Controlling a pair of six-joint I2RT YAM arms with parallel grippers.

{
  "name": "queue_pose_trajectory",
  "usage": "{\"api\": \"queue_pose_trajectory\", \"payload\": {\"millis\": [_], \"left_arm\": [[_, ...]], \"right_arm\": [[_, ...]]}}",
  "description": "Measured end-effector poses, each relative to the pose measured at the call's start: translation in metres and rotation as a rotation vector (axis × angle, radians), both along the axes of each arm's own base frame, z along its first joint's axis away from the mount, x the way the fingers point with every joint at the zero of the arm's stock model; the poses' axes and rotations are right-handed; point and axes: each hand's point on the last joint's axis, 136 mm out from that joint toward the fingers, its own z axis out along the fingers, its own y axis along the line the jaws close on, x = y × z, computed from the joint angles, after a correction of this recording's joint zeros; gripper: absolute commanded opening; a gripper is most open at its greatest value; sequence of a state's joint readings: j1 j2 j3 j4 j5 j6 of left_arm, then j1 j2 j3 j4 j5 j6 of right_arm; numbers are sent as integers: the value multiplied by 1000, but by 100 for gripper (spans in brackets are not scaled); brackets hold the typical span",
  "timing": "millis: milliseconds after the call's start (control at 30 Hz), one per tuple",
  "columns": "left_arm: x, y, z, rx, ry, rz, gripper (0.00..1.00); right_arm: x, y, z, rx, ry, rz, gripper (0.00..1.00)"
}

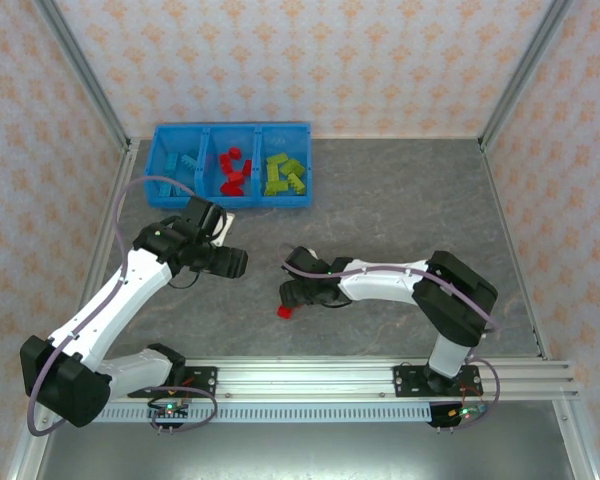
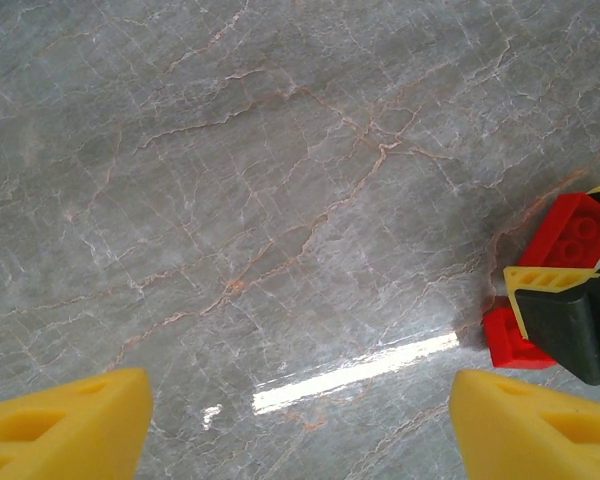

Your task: Sort the legos into containers by color

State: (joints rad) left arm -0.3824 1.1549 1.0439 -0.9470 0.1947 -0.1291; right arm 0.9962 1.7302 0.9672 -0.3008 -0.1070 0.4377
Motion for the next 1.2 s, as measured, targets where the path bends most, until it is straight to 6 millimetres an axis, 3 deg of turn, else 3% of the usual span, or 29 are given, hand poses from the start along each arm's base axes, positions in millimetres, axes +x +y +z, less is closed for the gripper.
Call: {"api": "queue_pose_trajectory", "payload": {"millis": [267,367,567,767,933,1067,1200], "left_arm": [[0,1,0,-3,1,4,80],[0,0,0,-14,6,3,87],[-9,-15,11,-145,-17,-59,93],[-20,-36,60,-371,-179,-150,97],[-24,-45,82,-460,-248,-200,99],[-24,-45,80,-474,-243,-198,100],[-22,-43,79,-472,-246,-188,100]], "right_arm": [[4,-6,2,-41,-41,-16,60],[8,-16,7,-75,-71,-35,56],[25,-20,50,-26,-198,-69,53],[88,-7,116,113,-354,-146,51],[165,6,172,207,-494,-208,50],[211,11,180,215,-539,-228,50],[239,18,174,207,-537,-212,51]]}}
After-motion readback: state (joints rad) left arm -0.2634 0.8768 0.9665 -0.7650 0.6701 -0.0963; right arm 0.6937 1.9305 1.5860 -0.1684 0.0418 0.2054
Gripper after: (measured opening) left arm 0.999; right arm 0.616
